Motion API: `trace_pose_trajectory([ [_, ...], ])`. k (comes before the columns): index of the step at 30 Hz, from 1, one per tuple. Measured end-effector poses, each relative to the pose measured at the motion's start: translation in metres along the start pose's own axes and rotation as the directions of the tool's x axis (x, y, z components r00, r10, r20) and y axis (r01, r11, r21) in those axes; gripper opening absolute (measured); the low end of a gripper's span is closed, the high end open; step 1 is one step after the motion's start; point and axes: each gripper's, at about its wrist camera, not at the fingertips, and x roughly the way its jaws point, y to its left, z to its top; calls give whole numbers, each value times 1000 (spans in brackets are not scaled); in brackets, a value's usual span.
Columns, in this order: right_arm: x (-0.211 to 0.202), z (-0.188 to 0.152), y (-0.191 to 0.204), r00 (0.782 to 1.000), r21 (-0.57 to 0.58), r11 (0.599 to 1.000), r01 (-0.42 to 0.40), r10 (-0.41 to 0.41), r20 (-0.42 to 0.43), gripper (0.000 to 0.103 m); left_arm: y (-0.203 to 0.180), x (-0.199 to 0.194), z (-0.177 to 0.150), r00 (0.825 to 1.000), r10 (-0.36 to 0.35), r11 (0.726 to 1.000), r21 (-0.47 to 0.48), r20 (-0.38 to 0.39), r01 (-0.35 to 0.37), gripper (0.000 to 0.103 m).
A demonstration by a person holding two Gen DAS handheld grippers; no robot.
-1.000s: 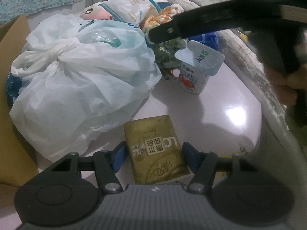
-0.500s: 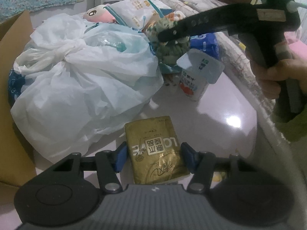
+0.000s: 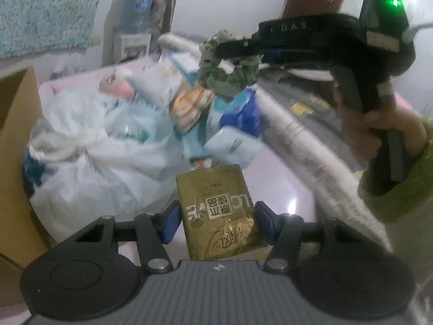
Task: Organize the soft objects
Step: 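Carry the gold package in the left gripper and scrunchie in the right over the box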
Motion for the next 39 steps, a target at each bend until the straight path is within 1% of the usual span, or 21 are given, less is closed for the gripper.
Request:
trace_pose_trajectory([
  [6, -38, 8, 29, 997, -9, 999, -50, 51, 50, 24, -5, -32, 7, 997, 0, 1000, -11, 77, 1, 60],
  [9, -50, 11, 46, 994, -18, 996, -89, 90, 58, 24, -1, -52, 13, 992, 21, 1000, -25, 127, -18, 60],
  [14, -52, 17, 81, 982, -33, 983, -178, 180, 50, 24, 17, -91, 21, 973, 106, 993, -65, 205, -95, 60],
  [18, -33, 28, 115, 966, -35, 965, -259, 259, 18, 24, 44, -118, 28, 952, 196, 978, -121, 236, -171, 60],
  [19, -25, 32, 127, 960, -31, 959, -281, 281, 5, 24, 52, -124, 30, 944, 229, 970, -136, 239, -201, 60],
  [22, 6, 43, 157, 938, -18, 939, -345, 344, -43, 24, 82, -141, 36, 911, 334, 938, -182, 241, -296, 60],
  [24, 31, 52, 180, 919, 2, 923, -386, 385, -85, 24, 105, -152, 40, 892, 388, 915, -213, 231, -343, 61],
  [27, 73, 64, 212, 892, 43, 904, -426, 427, -150, 25, 148, -159, 49, 861, 469, 871, -261, 195, -416, 61],
  [28, 90, 68, 222, 886, 56, 902, -428, 431, -170, 25, 166, -158, 53, 852, 493, 856, -275, 174, -439, 61],
  [29, 105, 72, 232, 881, 64, 901, -429, 433, -189, 25, 182, -157, 58, 846, 511, 841, -291, 152, -455, 61],
  [31, 139, 78, 250, 874, 85, 903, -420, 428, -229, 25, 217, -149, 68, 841, 530, 821, -316, 107, -476, 61],
  [34, 195, 82, 271, 866, 129, 916, -381, 402, -298, 26, 266, -129, 84, 837, 547, 790, -345, 26, -506, 61],
  [35, 213, 83, 276, 863, 151, 920, -363, 392, -319, 26, 281, -122, 87, 832, 554, 781, -349, 2, -519, 61],
  [37, 252, 84, 285, 847, 198, 922, -333, 385, -367, 26, 307, -109, 94, 818, 574, 763, -335, -42, -553, 61],
  [38, 268, 81, 289, 842, 219, 924, -313, 376, -386, 26, 319, -100, 98, 813, 579, 761, -316, -63, -567, 61],
  [39, 284, 79, 293, 836, 234, 927, -294, 368, -407, 26, 329, -93, 102, 803, 589, 754, -300, -85, -585, 61],
])
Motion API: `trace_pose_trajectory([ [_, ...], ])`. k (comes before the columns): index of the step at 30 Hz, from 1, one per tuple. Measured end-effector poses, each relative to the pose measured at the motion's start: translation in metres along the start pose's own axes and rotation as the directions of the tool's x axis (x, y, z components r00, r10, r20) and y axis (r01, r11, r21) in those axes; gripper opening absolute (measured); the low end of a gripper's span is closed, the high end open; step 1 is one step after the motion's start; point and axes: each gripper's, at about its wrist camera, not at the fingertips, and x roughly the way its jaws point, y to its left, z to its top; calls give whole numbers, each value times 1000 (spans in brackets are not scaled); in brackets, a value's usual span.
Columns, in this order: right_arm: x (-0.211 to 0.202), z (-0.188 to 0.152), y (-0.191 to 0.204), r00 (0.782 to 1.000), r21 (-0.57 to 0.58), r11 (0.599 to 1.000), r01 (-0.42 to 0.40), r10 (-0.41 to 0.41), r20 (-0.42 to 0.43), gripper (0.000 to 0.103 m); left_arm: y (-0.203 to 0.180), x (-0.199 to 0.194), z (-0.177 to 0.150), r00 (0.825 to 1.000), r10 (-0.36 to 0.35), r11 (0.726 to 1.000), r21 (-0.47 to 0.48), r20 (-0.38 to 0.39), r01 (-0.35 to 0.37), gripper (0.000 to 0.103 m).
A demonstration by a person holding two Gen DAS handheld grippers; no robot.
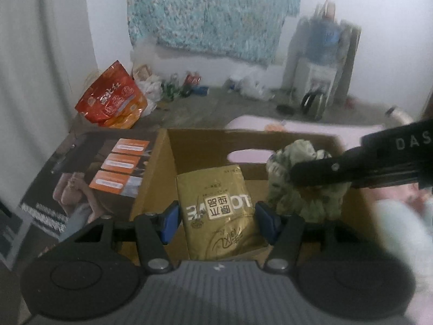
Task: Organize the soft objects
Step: 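Carry the gold package in the left gripper and scrunchie in the right over the box, then open the right gripper dropping the scrunchie into the box while the left releases the gold package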
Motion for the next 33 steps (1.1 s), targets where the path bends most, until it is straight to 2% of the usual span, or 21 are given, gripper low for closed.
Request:
trace_pose_trajectory([
  [6, 71, 18, -28, 997, 122, 991, 58, -52, -55, 26, 5, 44, 7, 995, 59, 994, 95, -77, -52, 61],
  [14, 107, 27, -46, 997, 199, 979, 51, -38, -70, 27, -15, 85, 18, 981, 171, 957, 252, -88, -144, 60],
  [17, 115, 32, -56, 997, 225, 973, 47, -34, -64, 27, -17, 98, 22, 974, 200, 952, 254, -106, -168, 60],
  [21, 117, 31, -69, 996, 257, 965, 46, -27, -80, 28, -16, 97, 25, 975, 184, 961, 231, -127, -151, 59],
  [24, 116, 32, -72, 997, 257, 966, 27, -6, -80, 34, -16, 83, 25, 978, 175, 961, 235, -117, -144, 62],
  [26, 120, 37, -75, 997, 260, 966, 3, 17, -78, 49, -13, 70, 23, 981, 163, 965, 226, -108, -135, 67],
  [28, 123, 42, -75, 997, 245, 969, 26, -7, -76, 66, -9, 55, 20, 983, 154, 969, 210, -97, -132, 70],
  [30, 120, 44, -70, 997, 206, 976, 63, -50, -67, 68, -3, 44, 17, 985, 151, 972, 193, -86, -132, 74],
  [33, 108, 45, -61, 996, 151, 985, 86, -81, -37, 68, 6, 26, 13, 986, 155, 976, 165, -63, -143, 75],
])
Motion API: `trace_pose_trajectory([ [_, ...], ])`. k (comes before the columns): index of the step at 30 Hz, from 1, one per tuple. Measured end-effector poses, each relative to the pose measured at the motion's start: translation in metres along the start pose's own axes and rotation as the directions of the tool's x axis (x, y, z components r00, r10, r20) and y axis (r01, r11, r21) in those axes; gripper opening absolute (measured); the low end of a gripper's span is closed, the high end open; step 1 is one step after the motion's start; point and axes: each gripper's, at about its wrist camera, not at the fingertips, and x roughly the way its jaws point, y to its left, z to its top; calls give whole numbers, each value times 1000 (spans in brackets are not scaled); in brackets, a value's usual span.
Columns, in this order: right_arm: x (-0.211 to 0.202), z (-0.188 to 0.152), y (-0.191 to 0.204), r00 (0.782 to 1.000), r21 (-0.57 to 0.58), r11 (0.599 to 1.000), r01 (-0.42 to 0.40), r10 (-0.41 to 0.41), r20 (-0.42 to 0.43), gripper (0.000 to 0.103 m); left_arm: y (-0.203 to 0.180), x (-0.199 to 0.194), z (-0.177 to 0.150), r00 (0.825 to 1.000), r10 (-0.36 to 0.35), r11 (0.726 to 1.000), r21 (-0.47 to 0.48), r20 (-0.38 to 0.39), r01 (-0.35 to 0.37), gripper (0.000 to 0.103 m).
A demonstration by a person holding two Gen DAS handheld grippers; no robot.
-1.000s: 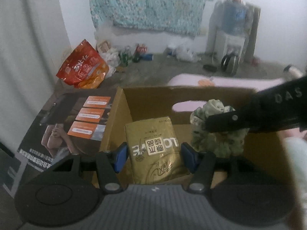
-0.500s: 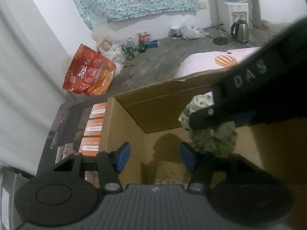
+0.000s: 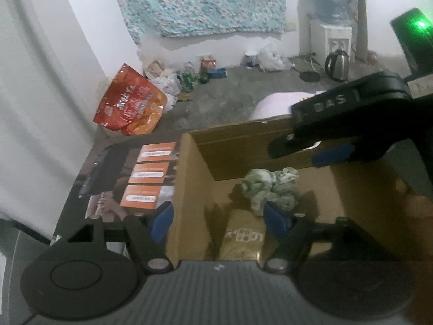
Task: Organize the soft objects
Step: 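Open the right gripper dropping the scrunchie into the box while the left releases the gold package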
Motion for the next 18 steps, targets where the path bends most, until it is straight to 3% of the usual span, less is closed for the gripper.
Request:
trace_pose_trajectory([
  [4, -22, -6, 8, 1000, -55, 998, -9, 10, 20, 66, 20, -21, -9, 1000, 3, 997, -73, 23, -2, 75],
  [7, -23, -18, 10, 994, -32, 996, -83, 80, -77, 51, 38, -33, -13, 999, 27, 992, -125, 47, -20, 75],
  [13, 28, -50, 25, 953, -69, 995, -69, 46, -299, 39, 64, -39, -26, 995, 79, 978, -197, 55, -67, 77],
  [18, 70, -60, 29, 934, -108, 994, -26, -14, -358, 34, 76, -33, -35, 996, 76, 972, -228, 35, -66, 77],
])
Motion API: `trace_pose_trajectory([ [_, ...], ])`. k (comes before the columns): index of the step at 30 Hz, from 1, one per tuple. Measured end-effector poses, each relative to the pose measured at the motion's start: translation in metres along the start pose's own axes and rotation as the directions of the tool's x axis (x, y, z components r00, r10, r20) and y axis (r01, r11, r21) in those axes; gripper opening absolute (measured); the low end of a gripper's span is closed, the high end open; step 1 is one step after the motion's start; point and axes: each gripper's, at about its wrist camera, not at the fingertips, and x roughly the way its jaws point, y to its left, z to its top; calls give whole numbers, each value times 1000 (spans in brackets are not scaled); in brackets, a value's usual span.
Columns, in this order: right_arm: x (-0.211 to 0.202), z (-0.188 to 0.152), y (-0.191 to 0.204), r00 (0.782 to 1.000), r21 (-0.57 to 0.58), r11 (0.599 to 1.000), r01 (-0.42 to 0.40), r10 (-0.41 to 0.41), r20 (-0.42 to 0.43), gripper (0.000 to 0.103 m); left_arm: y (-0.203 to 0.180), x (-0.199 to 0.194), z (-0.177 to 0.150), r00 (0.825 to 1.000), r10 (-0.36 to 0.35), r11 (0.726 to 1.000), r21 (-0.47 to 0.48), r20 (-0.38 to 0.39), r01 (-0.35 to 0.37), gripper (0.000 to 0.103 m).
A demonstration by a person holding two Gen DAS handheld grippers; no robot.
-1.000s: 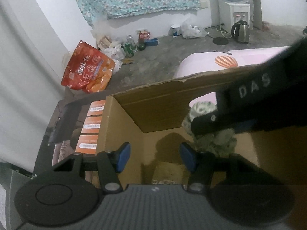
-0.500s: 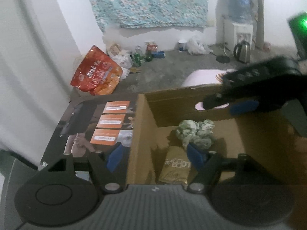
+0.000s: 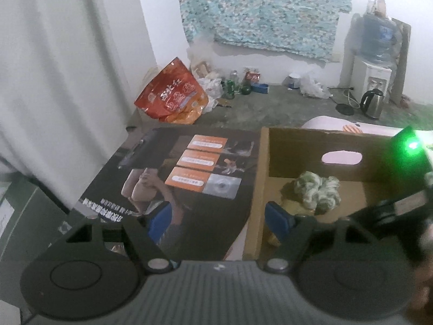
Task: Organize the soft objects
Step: 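Open the right gripper dropping the scrunchie into the box while the left releases the gold package, then move the left tool to the white yogurt cup while the right tool moves toward the striped towel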
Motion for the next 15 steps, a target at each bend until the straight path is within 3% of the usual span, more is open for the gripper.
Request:
trace_pose_trajectory([
  [8, -3, 21, -14, 995, 44, 999, 5, -9, 98, 30, 6, 0, -10, 1000, -13, 999, -31, -9, 13, 77],
  [15, -46, 22, -21, 987, 102, 992, -74, 58, 148, 35, 2, -21, -16, 998, -52, 998, -36, 20, 53, 82],
])
